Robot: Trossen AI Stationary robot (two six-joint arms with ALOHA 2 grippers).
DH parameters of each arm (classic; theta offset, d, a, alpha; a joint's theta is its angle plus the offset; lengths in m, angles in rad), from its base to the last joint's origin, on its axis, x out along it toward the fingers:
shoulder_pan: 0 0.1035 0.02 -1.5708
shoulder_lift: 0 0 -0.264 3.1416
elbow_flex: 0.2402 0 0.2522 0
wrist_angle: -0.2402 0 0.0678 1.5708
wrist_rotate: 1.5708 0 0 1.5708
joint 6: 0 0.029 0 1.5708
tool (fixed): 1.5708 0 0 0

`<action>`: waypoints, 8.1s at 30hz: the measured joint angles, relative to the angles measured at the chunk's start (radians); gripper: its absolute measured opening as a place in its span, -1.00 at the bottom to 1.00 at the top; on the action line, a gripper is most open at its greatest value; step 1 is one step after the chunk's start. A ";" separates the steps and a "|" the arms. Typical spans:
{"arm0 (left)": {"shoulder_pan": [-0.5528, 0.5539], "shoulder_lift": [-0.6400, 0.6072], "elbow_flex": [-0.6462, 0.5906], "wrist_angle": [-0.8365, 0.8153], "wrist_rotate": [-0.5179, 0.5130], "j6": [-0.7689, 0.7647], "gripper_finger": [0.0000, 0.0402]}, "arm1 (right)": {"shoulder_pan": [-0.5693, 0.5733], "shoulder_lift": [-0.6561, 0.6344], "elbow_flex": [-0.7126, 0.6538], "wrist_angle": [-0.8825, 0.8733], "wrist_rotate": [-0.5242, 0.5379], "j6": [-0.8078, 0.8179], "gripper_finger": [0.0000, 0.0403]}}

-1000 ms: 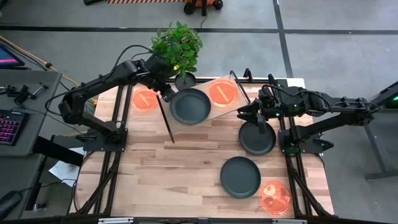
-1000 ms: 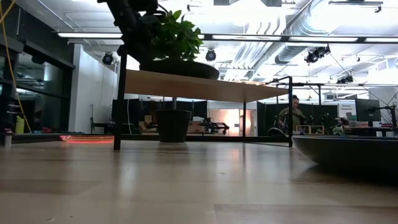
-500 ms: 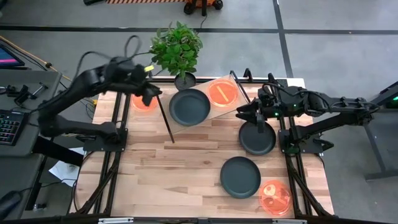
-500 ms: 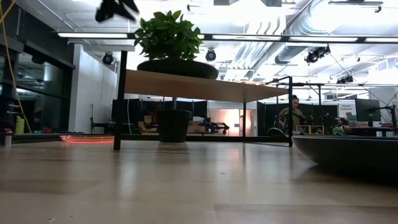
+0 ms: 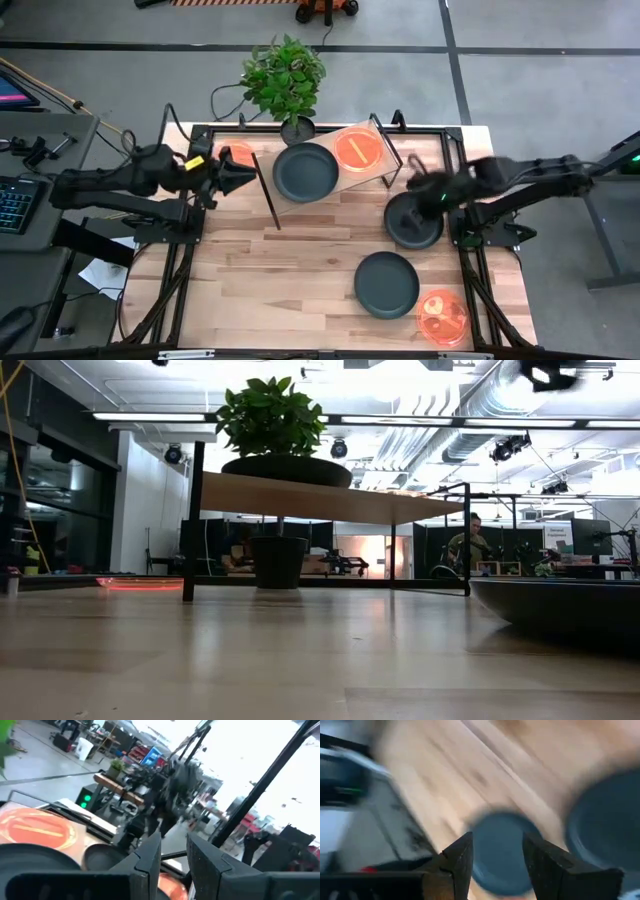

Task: Place and stack plates onto a shelf
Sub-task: Stack the top black plate on top of the black plate on the shelf, then stack the black plate on top of the black plate on the shelf

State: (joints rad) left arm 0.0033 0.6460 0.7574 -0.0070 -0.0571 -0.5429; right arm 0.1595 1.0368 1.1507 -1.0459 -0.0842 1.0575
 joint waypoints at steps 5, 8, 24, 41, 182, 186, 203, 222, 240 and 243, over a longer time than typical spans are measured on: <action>-0.011 0.010 -0.041 0.035 -0.009 -0.029 -0.60 | 0.145 0.040 -0.163 -0.066 -0.032 0.294 -0.25; -0.011 0.018 -0.042 0.036 -0.012 -0.029 -0.60 | 0.228 0.049 -0.285 -0.026 -0.035 0.440 -0.25; -0.010 0.017 -0.041 0.141 -0.038 0.126 -0.60 | 0.319 0.209 -0.484 0.193 0.153 0.208 -0.25; -0.010 0.017 -0.041 0.140 -0.037 0.126 -0.60 | 0.319 0.436 -0.482 0.138 0.186 -0.101 -0.25; -0.010 0.018 -0.041 0.412 -0.034 0.180 -0.60 | 0.403 0.263 -0.693 0.755 -0.024 0.490 -0.20; -0.011 0.018 -0.041 0.412 -0.034 0.180 -0.60 | 0.403 0.254 -0.694 0.754 -0.021 0.497 -0.74; -0.011 0.018 -0.041 0.403 -0.036 0.180 -0.60 | 0.219 -0.073 -0.633 1.219 0.121 0.299 -1.00; -0.011 0.018 -0.041 0.416 -0.042 0.180 -0.60 | -0.410 0.350 0.091 0.634 0.174 -0.195 -1.00; -0.011 0.018 -0.041 0.415 -0.041 0.178 -0.60 | -0.453 0.594 0.198 0.634 0.090 -0.158 -1.00; -0.011 0.018 -0.041 0.415 -0.041 0.179 -0.60 | -0.456 0.593 0.198 0.633 0.091 -0.162 -0.95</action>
State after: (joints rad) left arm -0.0073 0.6638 0.7166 0.4080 -0.0982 -0.3641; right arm -0.2969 1.6301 1.3491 -0.4131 0.0063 0.8951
